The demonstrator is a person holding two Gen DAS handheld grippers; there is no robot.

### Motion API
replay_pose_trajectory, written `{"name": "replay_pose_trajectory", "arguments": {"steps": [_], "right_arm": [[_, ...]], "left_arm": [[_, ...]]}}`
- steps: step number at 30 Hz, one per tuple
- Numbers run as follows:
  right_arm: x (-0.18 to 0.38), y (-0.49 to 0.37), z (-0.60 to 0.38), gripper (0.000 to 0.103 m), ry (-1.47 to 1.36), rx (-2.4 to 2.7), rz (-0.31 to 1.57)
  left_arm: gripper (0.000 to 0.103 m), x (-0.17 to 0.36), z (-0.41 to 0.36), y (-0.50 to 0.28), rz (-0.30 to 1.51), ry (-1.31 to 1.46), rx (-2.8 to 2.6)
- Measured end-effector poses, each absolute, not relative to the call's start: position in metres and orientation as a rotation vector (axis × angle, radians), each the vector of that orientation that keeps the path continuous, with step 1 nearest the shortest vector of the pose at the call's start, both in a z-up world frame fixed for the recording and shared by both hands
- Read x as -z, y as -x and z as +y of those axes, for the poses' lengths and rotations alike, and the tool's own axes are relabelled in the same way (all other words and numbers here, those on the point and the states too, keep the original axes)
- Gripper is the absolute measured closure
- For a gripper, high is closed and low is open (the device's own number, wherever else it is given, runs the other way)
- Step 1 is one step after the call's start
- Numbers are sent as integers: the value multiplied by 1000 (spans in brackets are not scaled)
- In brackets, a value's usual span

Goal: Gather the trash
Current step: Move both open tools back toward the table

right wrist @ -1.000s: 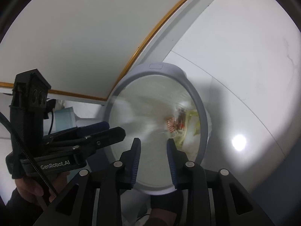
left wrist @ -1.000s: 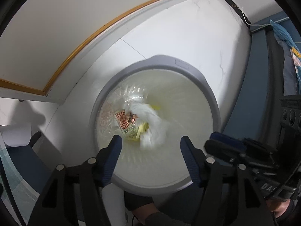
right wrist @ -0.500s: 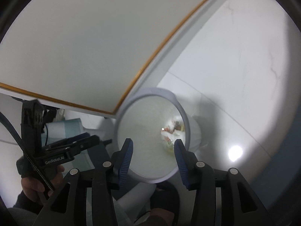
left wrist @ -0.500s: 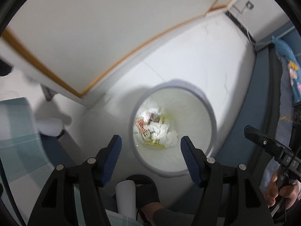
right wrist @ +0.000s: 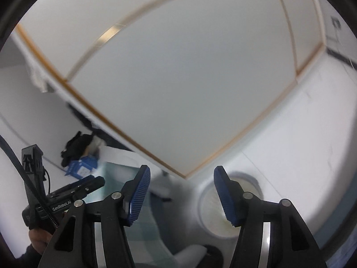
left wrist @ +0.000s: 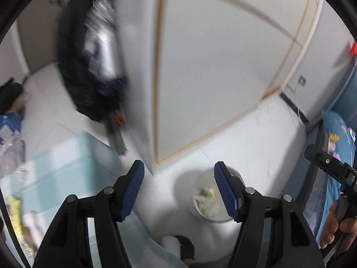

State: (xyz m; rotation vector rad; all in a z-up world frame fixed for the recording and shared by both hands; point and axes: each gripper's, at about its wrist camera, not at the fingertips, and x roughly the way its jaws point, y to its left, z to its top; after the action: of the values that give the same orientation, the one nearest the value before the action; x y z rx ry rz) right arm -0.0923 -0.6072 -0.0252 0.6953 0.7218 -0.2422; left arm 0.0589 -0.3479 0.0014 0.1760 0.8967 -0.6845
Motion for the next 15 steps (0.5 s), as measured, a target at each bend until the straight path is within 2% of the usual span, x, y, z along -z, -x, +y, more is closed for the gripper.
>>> {"name": "replay_pose_trajectory", "arguments": {"steps": [8, 15], "right_arm": [[-62, 75, -522, 34, -520, 99, 607], [-100, 55, -439, 30, -411, -25, 541]], "left_arm": [[42, -45, -265, -50, 727, -82, 575], [42, -68, -187, -53, 666, -8, 448]]}}
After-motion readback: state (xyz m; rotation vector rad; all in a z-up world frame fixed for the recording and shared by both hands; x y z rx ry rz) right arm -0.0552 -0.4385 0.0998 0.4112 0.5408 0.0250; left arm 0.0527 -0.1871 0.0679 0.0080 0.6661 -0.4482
